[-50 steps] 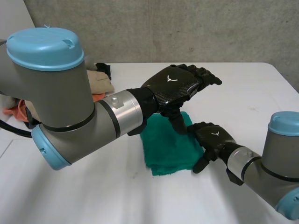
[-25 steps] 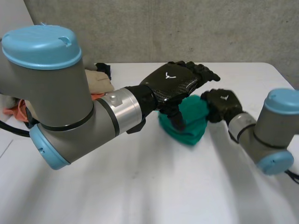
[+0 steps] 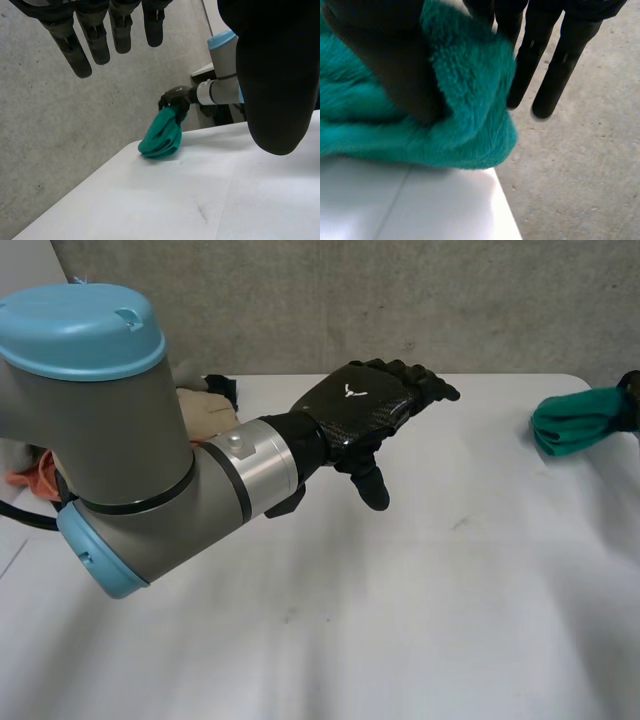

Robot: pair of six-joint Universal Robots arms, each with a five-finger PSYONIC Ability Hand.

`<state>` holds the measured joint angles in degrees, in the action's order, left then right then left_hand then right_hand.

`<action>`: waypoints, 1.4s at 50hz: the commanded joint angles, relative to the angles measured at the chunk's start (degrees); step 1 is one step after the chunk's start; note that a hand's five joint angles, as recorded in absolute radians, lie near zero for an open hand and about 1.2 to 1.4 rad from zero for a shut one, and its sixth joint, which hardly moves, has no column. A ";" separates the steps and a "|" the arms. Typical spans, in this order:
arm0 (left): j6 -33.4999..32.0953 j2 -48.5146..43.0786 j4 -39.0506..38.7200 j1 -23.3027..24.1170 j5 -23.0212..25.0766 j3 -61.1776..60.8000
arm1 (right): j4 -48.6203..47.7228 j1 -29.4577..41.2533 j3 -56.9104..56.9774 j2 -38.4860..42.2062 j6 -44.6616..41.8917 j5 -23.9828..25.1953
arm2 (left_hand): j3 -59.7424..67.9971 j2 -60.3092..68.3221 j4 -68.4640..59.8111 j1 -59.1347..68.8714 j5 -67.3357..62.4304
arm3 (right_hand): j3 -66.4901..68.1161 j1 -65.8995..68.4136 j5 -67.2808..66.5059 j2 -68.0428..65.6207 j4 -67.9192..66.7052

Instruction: Fold the laundry.

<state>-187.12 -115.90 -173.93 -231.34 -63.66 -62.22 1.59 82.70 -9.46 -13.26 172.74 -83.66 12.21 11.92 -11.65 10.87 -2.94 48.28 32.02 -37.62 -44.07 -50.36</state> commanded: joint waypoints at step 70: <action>-24.00 -36.50 -16.52 -40.43 -10.78 29.62 | -13.01 9.15 -94.69 -61.10 -29.83 15.81 | 67.79 68.08 -68.35 69.13 -67.06 | -38.28 -22.02 37.62 34.07 40.36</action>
<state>-213.01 -151.60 -190.12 -272.71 -73.28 -33.70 -11.41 91.90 -103.70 -74.41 142.90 -67.68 46.87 48.05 -47.05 50.01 -36.00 11.99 12.86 -2.82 -11.94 -11.96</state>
